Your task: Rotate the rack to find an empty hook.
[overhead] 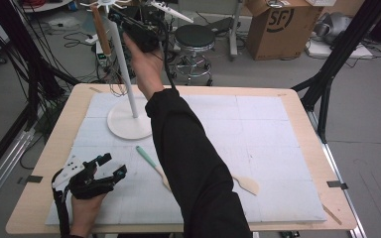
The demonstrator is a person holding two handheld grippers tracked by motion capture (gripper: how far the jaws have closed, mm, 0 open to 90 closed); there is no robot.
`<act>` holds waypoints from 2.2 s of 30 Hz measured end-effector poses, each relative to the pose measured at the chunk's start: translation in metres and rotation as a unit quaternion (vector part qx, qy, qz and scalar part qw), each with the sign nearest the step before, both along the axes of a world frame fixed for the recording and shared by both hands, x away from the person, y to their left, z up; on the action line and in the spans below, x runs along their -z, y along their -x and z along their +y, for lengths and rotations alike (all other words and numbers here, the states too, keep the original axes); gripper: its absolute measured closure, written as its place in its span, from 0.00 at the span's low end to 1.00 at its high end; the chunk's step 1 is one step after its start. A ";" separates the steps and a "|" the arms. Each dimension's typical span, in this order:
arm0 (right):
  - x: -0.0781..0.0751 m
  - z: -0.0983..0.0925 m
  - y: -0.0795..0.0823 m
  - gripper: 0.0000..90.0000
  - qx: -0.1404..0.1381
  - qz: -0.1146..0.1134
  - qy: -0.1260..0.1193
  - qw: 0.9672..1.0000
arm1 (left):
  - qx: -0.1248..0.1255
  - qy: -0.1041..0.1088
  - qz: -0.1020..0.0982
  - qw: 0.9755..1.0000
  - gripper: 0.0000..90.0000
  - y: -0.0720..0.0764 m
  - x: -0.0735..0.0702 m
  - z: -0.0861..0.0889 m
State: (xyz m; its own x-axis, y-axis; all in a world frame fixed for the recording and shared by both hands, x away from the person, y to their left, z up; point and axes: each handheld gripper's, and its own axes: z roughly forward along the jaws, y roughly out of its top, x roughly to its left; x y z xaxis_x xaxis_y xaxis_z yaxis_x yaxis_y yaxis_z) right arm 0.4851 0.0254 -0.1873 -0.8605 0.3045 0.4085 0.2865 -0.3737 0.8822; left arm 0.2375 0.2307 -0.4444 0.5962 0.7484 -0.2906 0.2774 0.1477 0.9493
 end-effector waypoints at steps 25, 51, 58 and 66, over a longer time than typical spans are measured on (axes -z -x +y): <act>0.015 -0.012 -0.001 1.00 0.013 0.012 0.001 1.000 | 0.010 0.004 0.003 1.000 0.20 -0.001 0.000 -0.004; -0.007 0.006 0.010 1.00 -0.002 -0.011 0.011 1.000 | 0.016 0.009 0.003 1.000 0.20 -0.004 0.000 -0.007; -0.001 0.015 0.008 1.00 -0.010 -0.007 0.025 1.000 | 0.019 0.007 0.002 1.000 0.20 -0.004 0.000 -0.008; 0.004 0.010 0.014 1.00 -0.018 -0.009 0.042 0.999 | 0.014 0.016 0.004 1.000 0.20 -0.003 0.000 -0.005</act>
